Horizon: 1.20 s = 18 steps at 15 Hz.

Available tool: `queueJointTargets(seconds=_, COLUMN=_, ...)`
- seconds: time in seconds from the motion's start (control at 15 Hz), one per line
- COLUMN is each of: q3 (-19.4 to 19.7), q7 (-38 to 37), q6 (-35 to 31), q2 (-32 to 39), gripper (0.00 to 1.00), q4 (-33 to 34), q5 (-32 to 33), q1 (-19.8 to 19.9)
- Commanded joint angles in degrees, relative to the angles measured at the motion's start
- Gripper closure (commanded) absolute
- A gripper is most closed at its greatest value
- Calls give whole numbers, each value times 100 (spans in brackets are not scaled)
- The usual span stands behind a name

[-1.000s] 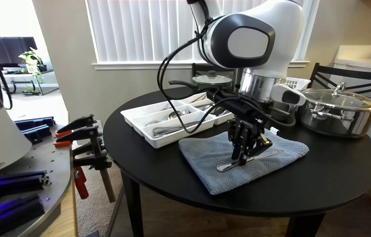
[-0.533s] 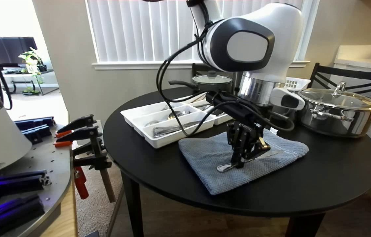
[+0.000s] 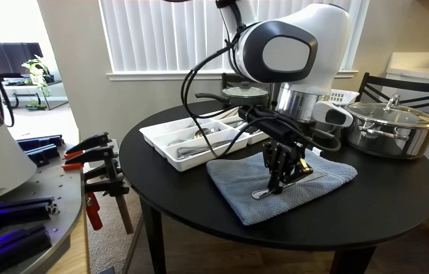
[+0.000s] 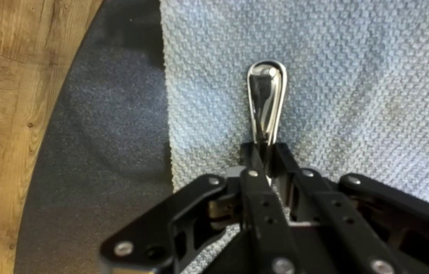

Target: Put the cutlery in the tray

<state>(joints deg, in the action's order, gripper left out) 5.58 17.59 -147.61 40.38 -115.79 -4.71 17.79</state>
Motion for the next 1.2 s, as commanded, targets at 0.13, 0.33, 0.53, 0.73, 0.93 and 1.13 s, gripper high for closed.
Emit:
queueJointTargets(seconds=0.13, q3=-11, q7=-17, q6=-218, q2=-748, gripper=96, q4=-528, q5=180, q1=-34)
queueJointTargets(seconds=0.33, q3=-164, q7=152, q6=-249, q2=-1071, gripper=96, q4=-732, q5=145, q1=11)
queueJointTargets(seconds=0.53, q3=-578, q7=580, q6=-151, q2=-1328, gripper=96, q4=-962, q5=-49, q1=110)
queueJointTargets(seconds=0.73, q3=-1065, q7=976, q6=42, q2=-1549, gripper=96, q4=-1224, q5=-344, q1=132)
queueJointTargets(seconds=0.93, q3=-1399, q7=1189, q6=264, q2=-1738, gripper=96, q4=-1437, q5=-603, q1=35)
queueJointTargets(seconds=1.13, q3=-1533, q7=1156, q6=637, q2=-1851, gripper=96, q4=-1531, q5=-810, q1=-98)
